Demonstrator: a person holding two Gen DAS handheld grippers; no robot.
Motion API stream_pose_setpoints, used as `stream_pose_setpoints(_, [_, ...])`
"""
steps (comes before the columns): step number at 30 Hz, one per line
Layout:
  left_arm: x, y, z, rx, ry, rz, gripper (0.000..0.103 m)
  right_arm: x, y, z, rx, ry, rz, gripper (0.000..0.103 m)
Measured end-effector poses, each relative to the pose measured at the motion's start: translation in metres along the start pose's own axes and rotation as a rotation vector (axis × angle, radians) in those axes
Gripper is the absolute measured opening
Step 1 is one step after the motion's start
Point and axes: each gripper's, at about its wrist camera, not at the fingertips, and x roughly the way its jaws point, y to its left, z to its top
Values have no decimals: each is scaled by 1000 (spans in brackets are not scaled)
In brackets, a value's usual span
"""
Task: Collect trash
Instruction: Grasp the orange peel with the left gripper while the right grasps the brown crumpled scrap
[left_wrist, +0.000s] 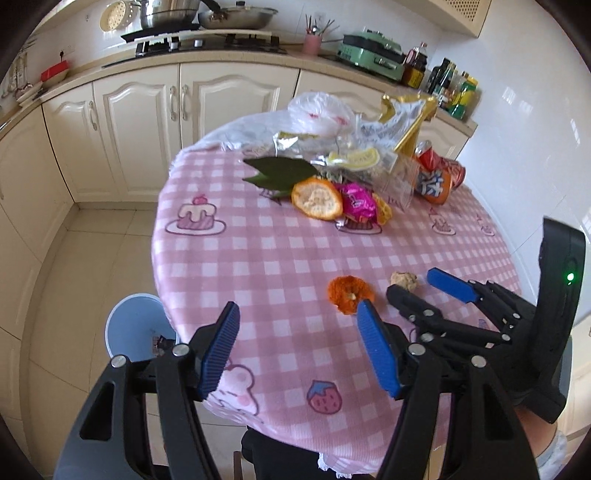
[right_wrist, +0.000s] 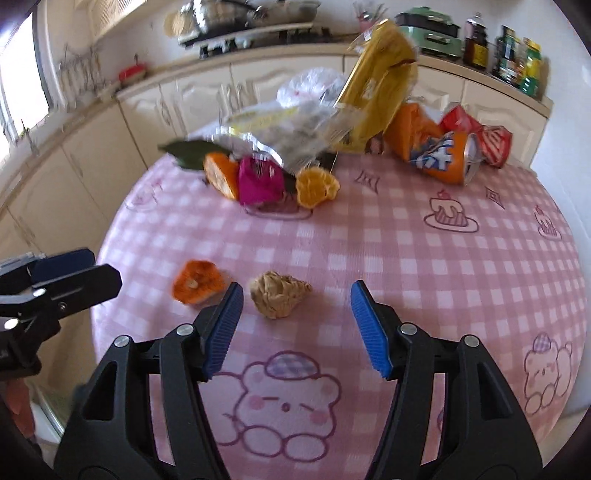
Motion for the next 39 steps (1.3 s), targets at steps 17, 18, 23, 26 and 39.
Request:
stream_pose_setpoints(17, [50,-53,8,138,35,32,59,-17,-57,-12,112,-32,88,32])
stream_pose_setpoints(18, [52,-56,8,154,36,57,55,-17,-57,-12,111,-33,87,32])
stream_pose_setpoints(23, [52,-59,3,226,33,90,45,-18,-54,-10,120,-35,111,32])
stream_pose_setpoints(26, [49,-52,3,216,19,76,37,-20,-46,-9,116,-40,123,32])
stream_pose_setpoints(39, [10,-2,0,69,-60,-23,36,-32,16,11,20,-74,177,32])
